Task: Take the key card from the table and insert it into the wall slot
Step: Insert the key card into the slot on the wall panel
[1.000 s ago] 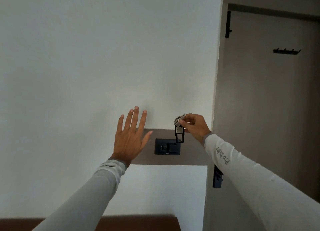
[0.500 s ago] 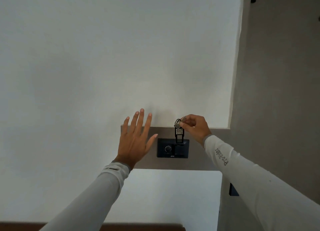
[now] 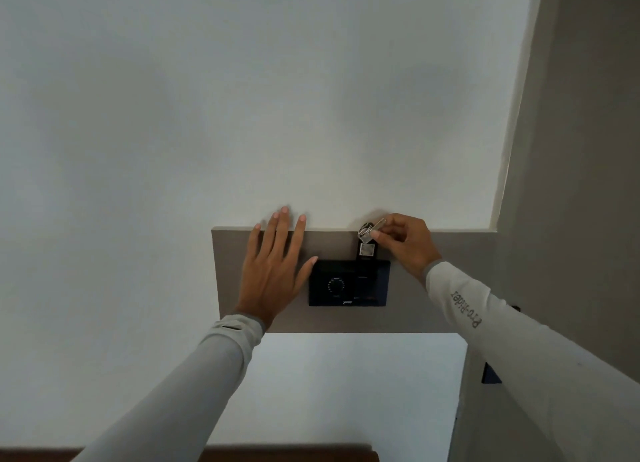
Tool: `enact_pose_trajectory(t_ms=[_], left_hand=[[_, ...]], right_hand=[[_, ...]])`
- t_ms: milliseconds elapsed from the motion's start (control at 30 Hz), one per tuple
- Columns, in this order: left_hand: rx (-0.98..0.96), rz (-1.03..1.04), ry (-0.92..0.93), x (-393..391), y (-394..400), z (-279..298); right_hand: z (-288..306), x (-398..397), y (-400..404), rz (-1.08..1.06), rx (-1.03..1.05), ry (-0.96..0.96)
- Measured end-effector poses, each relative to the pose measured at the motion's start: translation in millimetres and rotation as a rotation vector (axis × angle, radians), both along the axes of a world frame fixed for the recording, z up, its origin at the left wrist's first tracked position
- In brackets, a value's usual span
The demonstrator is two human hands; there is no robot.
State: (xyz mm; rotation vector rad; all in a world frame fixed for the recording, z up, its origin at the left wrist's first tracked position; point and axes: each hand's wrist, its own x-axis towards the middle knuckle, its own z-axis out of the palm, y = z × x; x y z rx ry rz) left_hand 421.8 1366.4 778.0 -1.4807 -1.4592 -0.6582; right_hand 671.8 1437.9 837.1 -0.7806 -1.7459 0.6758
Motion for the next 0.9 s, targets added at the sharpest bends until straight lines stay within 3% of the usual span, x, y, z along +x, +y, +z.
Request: enact_pose_trajectory(t_ms=[400,600,733,800,900], left_hand=[[-0.022,-0.006,0.006,4.5,12.4,-4.8],[-0.030,-0.014,0.014,3.7,7.2,-2.2],[-0.045,-0.006,0.017,2.3,5.9,-2.1],[-0.046,-0.005,0.023,1.8,6.6,-2.2],[-0.052,0.008,0.010,2.6,9.4,-6.7]], right_hand=[[-24.8,-3.7,-9.9,0.005,0.032,-0.089],[-26.6,-5.1,-11.6,-0.160,0.312,-0.398],[-33.8,-2.6,-15.1,-0.342,0.639,-0.597],[-39.7,0.5,-15.9,-0.428,0.760,-0.607],[-50.9,-0.7,-15.2,-0.504,0.779,-0.618]])
